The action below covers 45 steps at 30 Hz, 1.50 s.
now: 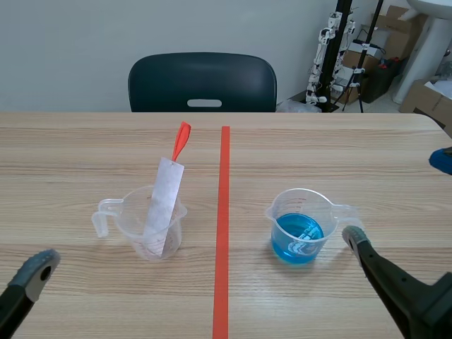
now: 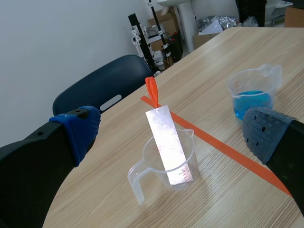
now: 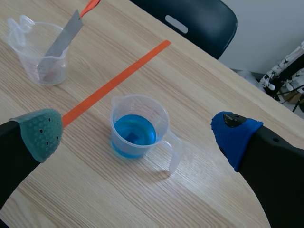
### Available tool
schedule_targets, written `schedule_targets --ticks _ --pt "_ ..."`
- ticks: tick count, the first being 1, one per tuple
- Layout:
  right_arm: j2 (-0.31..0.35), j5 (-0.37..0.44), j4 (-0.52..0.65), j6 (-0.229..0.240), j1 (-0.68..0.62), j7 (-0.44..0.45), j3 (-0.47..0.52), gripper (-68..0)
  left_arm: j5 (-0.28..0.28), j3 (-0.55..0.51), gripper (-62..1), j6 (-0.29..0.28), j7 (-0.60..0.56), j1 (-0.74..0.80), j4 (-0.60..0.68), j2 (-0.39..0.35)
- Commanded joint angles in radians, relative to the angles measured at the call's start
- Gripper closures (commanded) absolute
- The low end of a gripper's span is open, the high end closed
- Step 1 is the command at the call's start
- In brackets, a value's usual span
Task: Do the redox reaction experiment. lift the metal plate out of the left beaker
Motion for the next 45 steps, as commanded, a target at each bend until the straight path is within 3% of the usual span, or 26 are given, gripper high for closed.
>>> schedule_targets --ticks 1,9,14,18,24,30,35,39,45 --pt "-0.001 0.003 0.019 -0.007 0.009 0.014 0.008 -67.9 -0.006 0.005 -62.3 0.005 -0.016 0.010 0.019 0.005" --pt "0.000 0.008 0.019 0.005 0.026 0.018 0.007 -67.9 -0.006 0.005 -62.3 0.004 -0.013 0.010 0.019 0.005" --pt "0.000 0.008 0.018 0.012 0.101 -0.039 0.007 -67.9 -0.006 0.005 -62.3 0.004 0.026 0.010 0.018 0.005" --pt "0.006 0.068 0.003 0.017 0.154 -0.061 0.000 -67.9 -0.006 0.005 -62.3 0.002 0.048 0.010 0.018 0.005" --pt "0.084 0.128 -0.068 0.084 0.266 -0.061 -0.077 -67.9 -0.007 0.005 -62.3 -0.027 0.055 -0.026 -0.014 0.027" --pt "0.131 0.192 -0.195 0.088 0.426 -0.064 -0.183 -67.9 -0.008 0.006 -62.3 -0.090 0.047 -0.125 -0.166 0.102" --pt "0.142 0.238 -0.285 0.107 0.543 -0.065 -0.253 -67.9 -0.008 0.010 -62.3 -0.167 -0.084 -0.212 -0.346 0.152" --pt "0.141 0.343 -0.365 0.187 0.644 -0.092 -0.315 -67.9 -0.007 0.060 -62.3 -0.168 -0.238 -0.262 -0.500 0.157" --pt "0.141 0.387 -0.473 0.190 0.803 -0.109 -0.452 -67.9 -0.007 0.150 -62.3 -0.168 -0.422 -0.349 -0.718 0.164"
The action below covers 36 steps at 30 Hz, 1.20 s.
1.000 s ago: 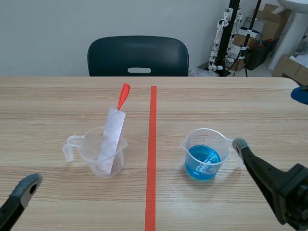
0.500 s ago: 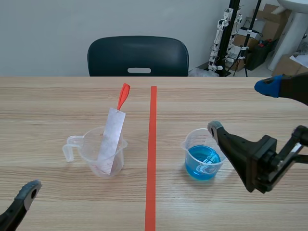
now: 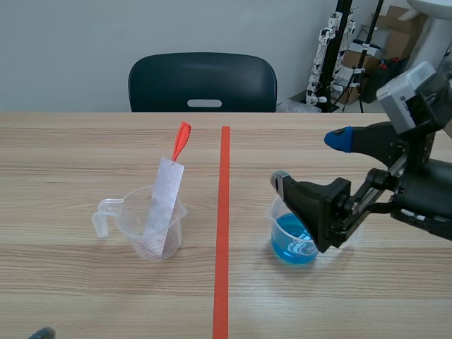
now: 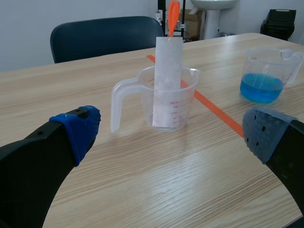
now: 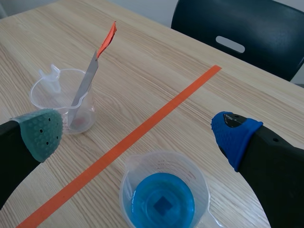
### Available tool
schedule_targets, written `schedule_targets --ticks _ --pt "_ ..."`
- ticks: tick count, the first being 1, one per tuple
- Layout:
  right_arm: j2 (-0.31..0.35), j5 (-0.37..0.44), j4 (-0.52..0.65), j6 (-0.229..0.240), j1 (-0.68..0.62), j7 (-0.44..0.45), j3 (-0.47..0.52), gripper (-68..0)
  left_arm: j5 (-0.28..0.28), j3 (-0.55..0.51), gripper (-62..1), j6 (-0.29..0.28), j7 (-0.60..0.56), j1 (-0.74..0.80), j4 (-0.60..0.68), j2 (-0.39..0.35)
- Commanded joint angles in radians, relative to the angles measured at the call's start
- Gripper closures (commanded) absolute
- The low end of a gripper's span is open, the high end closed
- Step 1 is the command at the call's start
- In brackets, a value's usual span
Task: Do the redox reaction experiment. lift the metal plate out of the left beaker
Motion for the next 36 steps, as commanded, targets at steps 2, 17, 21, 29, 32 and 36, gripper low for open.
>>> schedule_targets --ticks 2,17,21,29,32,36 --pt "0.005 0.037 -0.014 -0.002 0.064 0.013 -0.038 -67.9 -0.007 0.013 -62.3 -0.001 -0.047 -0.040 -0.032 0.014" --pt "-0.078 0.220 -0.191 0.005 0.322 -0.057 -0.269 -67.9 0.008 0.102 -62.3 0.056 -0.293 -0.221 -0.308 0.062" --pt "-0.114 0.220 -0.250 0.004 0.372 -0.057 -0.303 -67.9 0.051 0.109 -62.3 0.086 -0.368 -0.261 -0.386 0.063" --pt "-0.186 0.225 -0.356 0.004 0.479 -0.072 -0.362 -67.9 0.129 0.109 -62.3 0.120 -0.398 -0.323 -0.510 0.064" --pt "-0.219 0.229 -0.401 0.005 0.522 -0.088 -0.392 -67.9 0.143 0.111 -62.3 0.120 -0.398 -0.346 -0.536 0.067" --pt "-0.262 0.240 -0.464 0.005 0.577 -0.113 -0.436 -67.9 0.158 0.111 -62.3 0.120 -0.398 -0.356 -0.549 0.069"
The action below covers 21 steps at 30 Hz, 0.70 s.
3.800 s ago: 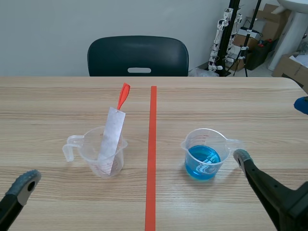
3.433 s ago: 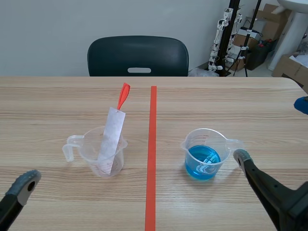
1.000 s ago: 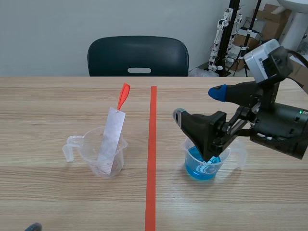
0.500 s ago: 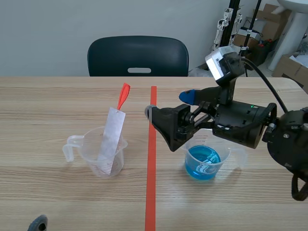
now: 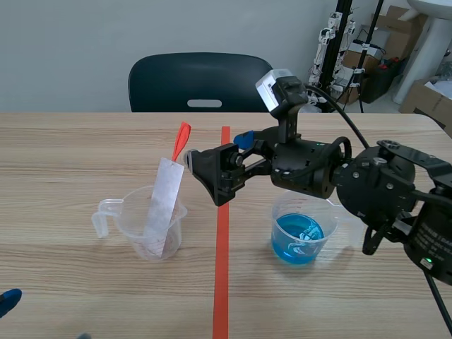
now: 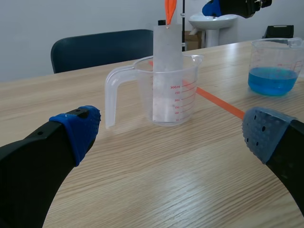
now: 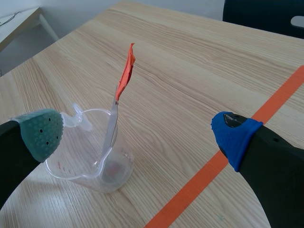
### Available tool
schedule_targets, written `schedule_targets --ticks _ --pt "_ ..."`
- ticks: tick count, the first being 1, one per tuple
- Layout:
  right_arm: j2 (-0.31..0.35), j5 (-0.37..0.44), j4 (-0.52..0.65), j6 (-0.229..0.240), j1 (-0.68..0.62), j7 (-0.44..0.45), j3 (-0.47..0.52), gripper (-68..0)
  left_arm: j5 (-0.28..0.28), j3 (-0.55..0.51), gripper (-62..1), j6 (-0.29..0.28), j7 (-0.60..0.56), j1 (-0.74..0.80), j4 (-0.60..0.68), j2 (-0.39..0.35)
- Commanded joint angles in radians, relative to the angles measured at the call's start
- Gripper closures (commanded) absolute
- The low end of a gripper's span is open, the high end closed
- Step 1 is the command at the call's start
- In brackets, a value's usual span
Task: Do the redox reaction experiment. lift the metal plate out of the left beaker
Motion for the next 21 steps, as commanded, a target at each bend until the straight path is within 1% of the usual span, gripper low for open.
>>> schedule_targets --ticks 1,8,13,15,20,21 --pt "-0.016 0.019 -0.007 0.002 0.039 0.009 -0.012 -67.9 -0.009 -0.002 -62.3 -0.002 -0.046 0.007 0.016 0.003" --pt "-0.083 0.024 -0.076 -0.003 0.115 -0.029 -0.087 -67.9 -0.010 -0.002 -62.3 -0.002 -0.046 0.008 0.027 0.003" --pt "-0.131 0.104 -0.143 -0.006 0.171 -0.082 -0.136 -67.9 -0.017 -0.002 -62.3 -0.002 -0.046 0.011 0.064 0.002" --pt "-0.149 0.124 -0.175 -0.008 0.190 -0.092 -0.154 -67.9 -0.017 -0.002 -62.3 0.001 -0.046 0.011 0.071 0.002" --pt "-0.187 0.127 -0.232 -0.011 0.224 -0.108 -0.187 -67.9 -0.017 -0.002 -62.3 0.002 -0.046 0.010 0.074 0.003" --pt "-0.192 0.127 -0.236 -0.019 0.228 -0.111 -0.191 -67.9 -0.017 -0.002 -62.3 0.002 -0.046 0.010 0.074 0.003"
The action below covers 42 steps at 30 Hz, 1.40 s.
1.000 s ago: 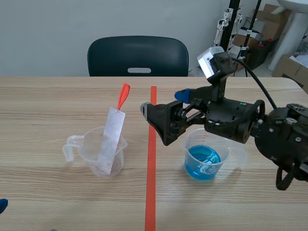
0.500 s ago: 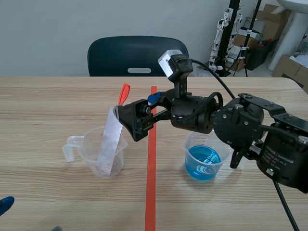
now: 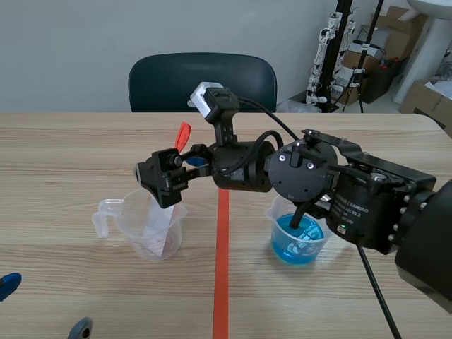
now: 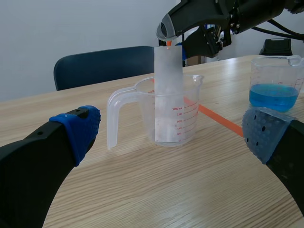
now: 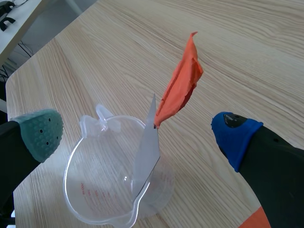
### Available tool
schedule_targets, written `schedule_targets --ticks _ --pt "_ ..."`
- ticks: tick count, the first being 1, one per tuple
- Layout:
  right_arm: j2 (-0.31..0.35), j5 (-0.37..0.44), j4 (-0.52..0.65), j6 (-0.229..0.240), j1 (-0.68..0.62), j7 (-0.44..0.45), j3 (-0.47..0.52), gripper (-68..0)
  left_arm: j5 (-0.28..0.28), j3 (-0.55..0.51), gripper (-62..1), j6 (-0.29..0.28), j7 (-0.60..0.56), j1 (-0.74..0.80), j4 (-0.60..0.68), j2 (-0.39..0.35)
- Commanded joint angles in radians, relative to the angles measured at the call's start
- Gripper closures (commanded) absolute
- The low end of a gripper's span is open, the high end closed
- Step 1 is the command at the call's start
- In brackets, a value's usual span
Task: Do the redox reaction experiment. lift the metal plate out of the left beaker
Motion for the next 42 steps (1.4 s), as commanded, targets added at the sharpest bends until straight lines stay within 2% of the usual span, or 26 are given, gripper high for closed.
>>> schedule_targets --ticks 1,10,12,19,20,24,29,32,35,42 --pt "-0.011 0.011 0.017 -0.014 0.028 0.001 0.002 -67.9 -0.007 -0.002 -62.3 0.001 -0.046 0.008 0.008 0.002" --pt "-0.045 0.011 0.016 -0.023 0.046 -0.037 0.002 -67.9 -0.007 -0.002 -62.3 0.001 -0.046 0.008 0.008 0.002" --pt "-0.051 0.011 0.016 -0.037 0.046 -0.047 0.002 -67.9 -0.007 -0.002 -62.3 0.001 -0.046 0.008 0.008 0.002" --pt "-0.059 0.011 0.016 -0.048 0.047 -0.048 0.002 -67.9 -0.007 -0.002 -62.3 0.001 -0.046 0.008 0.008 0.002" --pt "-0.059 0.011 0.016 -0.048 0.047 -0.053 0.002 -66.3 -0.007 -0.002 -62.3 0.001 -0.046 0.008 0.008 0.002" --pt "-0.058 0.011 0.016 -0.049 0.047 -0.093 0.002 -52.4 -0.007 -0.002 -62.3 0.001 -0.046 0.008 0.008 0.002" --pt "-0.057 0.081 0.016 -0.049 0.047 -0.145 0.002 -50.7 -0.007 -0.002 -62.3 0.001 -0.046 0.008 0.008 0.002" --pt "-0.057 0.082 0.016 -0.084 0.047 -0.135 0.002 -47.6 -0.007 -0.002 -62.3 0.001 -0.046 0.008 0.008 0.002" --pt "-0.057 0.082 0.016 -0.094 0.047 -0.133 0.002 -45.8 -0.007 -0.002 -62.3 0.001 -0.046 0.008 0.008 0.002" --pt "-0.058 0.082 0.016 -0.094 0.047 -0.111 0.002 -30.8 -0.007 -0.002 -62.3 0.001 -0.046 0.008 0.008 0.002"
